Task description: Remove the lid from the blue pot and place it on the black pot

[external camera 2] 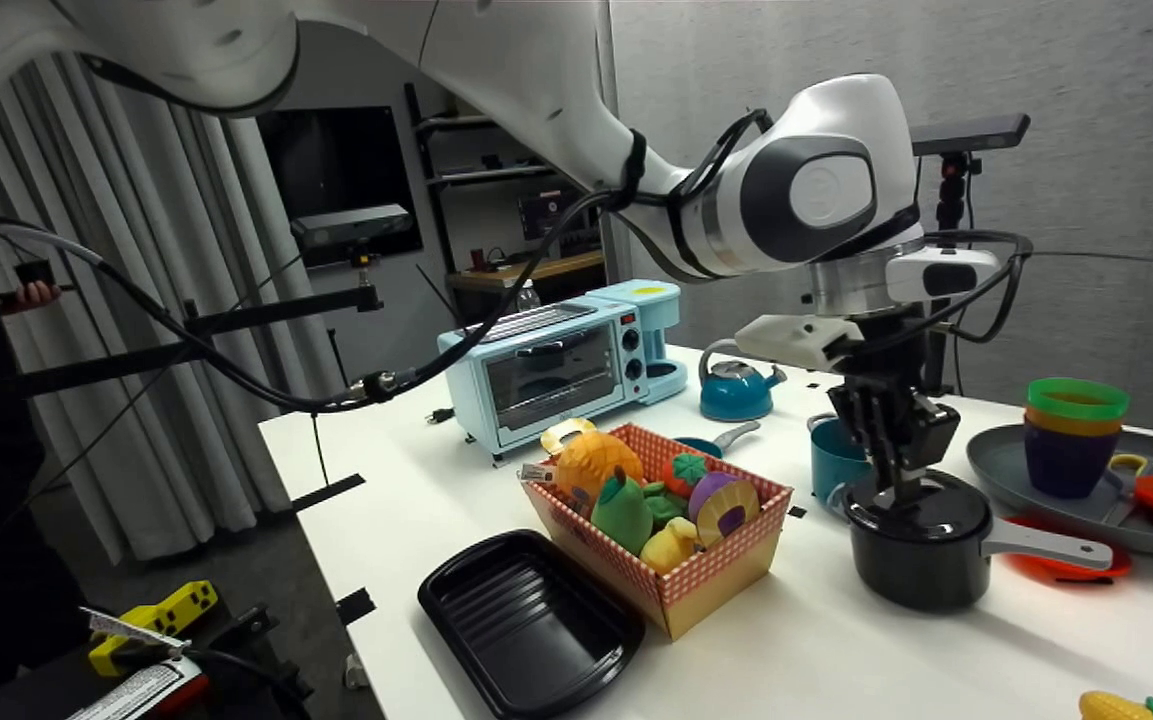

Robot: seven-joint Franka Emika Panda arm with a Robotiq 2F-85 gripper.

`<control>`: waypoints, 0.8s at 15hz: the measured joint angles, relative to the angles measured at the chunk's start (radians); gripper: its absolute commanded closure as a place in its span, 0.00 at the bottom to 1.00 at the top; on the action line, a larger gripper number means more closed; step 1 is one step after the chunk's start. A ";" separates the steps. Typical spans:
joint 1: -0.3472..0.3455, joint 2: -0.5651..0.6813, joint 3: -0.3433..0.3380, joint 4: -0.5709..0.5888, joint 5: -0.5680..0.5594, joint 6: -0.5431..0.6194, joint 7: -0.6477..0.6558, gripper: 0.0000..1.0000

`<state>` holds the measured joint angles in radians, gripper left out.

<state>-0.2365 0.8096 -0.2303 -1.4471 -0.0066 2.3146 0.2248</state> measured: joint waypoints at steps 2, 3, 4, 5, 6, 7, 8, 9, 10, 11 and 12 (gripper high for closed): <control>-0.001 -0.002 -0.002 -0.005 0.000 0.000 -0.003 0.28; -0.001 -0.003 -0.002 -0.007 0.000 0.000 -0.005 0.21; -0.001 -0.003 -0.003 -0.009 0.000 0.000 -0.006 0.13; -0.001 -0.004 -0.003 -0.010 0.000 0.001 -0.007 0.06; -0.001 -0.004 -0.002 -0.012 0.000 0.001 -0.008 0.01; -0.001 -0.004 -0.002 -0.013 0.000 0.002 -0.009 0.00; -0.001 -0.004 -0.003 -0.013 -0.001 0.002 -0.009 0.00; -0.001 -0.005 -0.002 -0.013 -0.002 0.002 -0.010 0.00; -0.001 -0.007 -0.003 -0.013 -0.003 0.002 -0.011 0.00; -0.001 -0.009 -0.003 -0.013 -0.003 0.003 -0.011 0.00; -0.001 -0.011 -0.003 -0.013 -0.003 0.003 -0.011 0.00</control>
<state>-0.2376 0.7981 -0.2329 -1.4601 -0.0099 2.3175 0.2139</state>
